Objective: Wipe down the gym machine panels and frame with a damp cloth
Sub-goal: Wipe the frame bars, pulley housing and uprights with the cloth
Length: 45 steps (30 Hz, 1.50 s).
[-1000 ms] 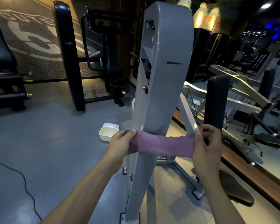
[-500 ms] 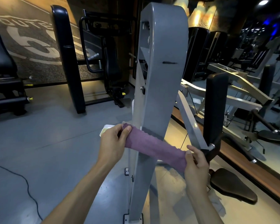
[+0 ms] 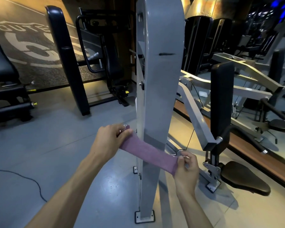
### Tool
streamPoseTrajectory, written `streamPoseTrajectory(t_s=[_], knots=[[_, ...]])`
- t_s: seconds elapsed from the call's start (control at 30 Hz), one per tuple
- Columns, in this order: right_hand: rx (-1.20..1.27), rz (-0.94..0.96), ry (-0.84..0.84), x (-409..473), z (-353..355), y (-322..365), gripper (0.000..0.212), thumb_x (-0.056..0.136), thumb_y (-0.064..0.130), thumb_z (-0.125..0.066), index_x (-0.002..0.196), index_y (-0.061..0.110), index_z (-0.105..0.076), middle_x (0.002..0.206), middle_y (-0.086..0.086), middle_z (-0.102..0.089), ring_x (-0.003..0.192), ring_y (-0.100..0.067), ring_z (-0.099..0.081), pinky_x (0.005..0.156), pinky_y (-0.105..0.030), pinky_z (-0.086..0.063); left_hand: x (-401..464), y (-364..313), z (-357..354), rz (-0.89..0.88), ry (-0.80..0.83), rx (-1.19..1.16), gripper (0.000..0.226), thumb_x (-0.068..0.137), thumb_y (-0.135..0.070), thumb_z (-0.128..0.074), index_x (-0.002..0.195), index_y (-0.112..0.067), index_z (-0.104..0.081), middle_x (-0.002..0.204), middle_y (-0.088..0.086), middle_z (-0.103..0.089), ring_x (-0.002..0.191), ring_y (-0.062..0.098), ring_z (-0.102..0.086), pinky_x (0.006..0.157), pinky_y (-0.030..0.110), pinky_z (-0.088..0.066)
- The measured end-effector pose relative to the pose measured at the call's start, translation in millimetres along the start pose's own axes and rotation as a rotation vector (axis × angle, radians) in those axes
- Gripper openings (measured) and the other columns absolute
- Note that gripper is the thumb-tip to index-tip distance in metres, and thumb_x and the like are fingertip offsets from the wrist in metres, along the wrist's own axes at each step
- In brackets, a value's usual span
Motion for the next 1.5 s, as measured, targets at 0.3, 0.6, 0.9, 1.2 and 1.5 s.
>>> streamPoseTrajectory(t_s=[0.3, 0.6, 0.9, 1.2, 1.5], knots=[[-0.057, 0.206, 0.236, -38.9, -32.5, 68.1, 0.021, 0.09, 0.024, -0.077, 0.104, 0.032, -0.063, 0.089, 0.02, -0.068, 0.083, -0.003, -0.066, 0.064, -0.016, -0.05, -25.3, -16.9, -34.8, 0.149, 0.193, -0.133, 0.035, 0.087, -0.038, -0.081, 0.066, -0.014, -0.067, 0.05, 0.002, -0.063, 0.047, 0.016, -0.059, 0.051, 0.035, -0.055], [0.046, 0.183, 0.291, -49.9, -45.5, 88.8, 0.025, 0.093, 0.025, -0.074, 0.113, 0.033, -0.062, 0.084, 0.012, -0.072, 0.073, -0.009, -0.067, 0.063, -0.016, -0.05, -34.1, -32.1, -41.3, 0.209, 0.271, -0.305, 0.045, 0.101, -0.034, -0.065, 0.06, -0.015, -0.06, 0.052, 0.003, -0.067, 0.04, 0.015, -0.059, 0.044, 0.03, -0.052], [-0.052, 0.28, 0.347, -49.3, -48.7, 102.9, 0.035, 0.097, 0.033, -0.066, 0.131, 0.039, -0.058, 0.091, 0.022, -0.07, 0.08, -0.002, -0.069, 0.068, -0.02, -0.056, -30.1, -35.9, -42.2, 0.123, 0.402, -0.334, 0.047, 0.107, -0.04, -0.049, 0.074, -0.011, -0.067, 0.063, 0.005, -0.07, 0.061, 0.03, -0.069, 0.055, 0.047, -0.06], [0.418, -0.066, 0.597, -44.9, -50.4, 109.6, 0.042, 0.104, 0.012, -0.054, 0.142, 0.03, -0.052, 0.105, -0.01, -0.074, 0.076, -0.029, -0.073, 0.063, -0.033, -0.06, -21.1, -32.7, -30.2, 0.049, 0.492, -0.488, 0.033, 0.101, -0.039, -0.067, 0.085, -0.01, -0.069, 0.067, 0.006, -0.061, 0.06, 0.018, -0.057, 0.056, 0.031, -0.05], [-0.079, 0.368, 0.788, -27.4, -45.7, 117.3, 0.035, 0.096, 0.024, -0.072, 0.125, 0.04, -0.064, 0.133, 0.013, -0.057, 0.12, -0.011, -0.06, 0.096, -0.034, -0.052, -7.4, -31.5, -14.0, -0.128, 0.618, -0.379, 0.028, 0.101, -0.031, -0.066, 0.074, -0.028, -0.066, 0.065, -0.005, -0.058, 0.063, 0.008, -0.051, 0.06, 0.025, -0.041]])
Point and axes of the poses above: each hand's wrist, its own x-axis towards the middle knuckle, its own z-axis out of the back of the hand, y = z × x, the point moved 5 cm from there along x, towards the middle knuckle
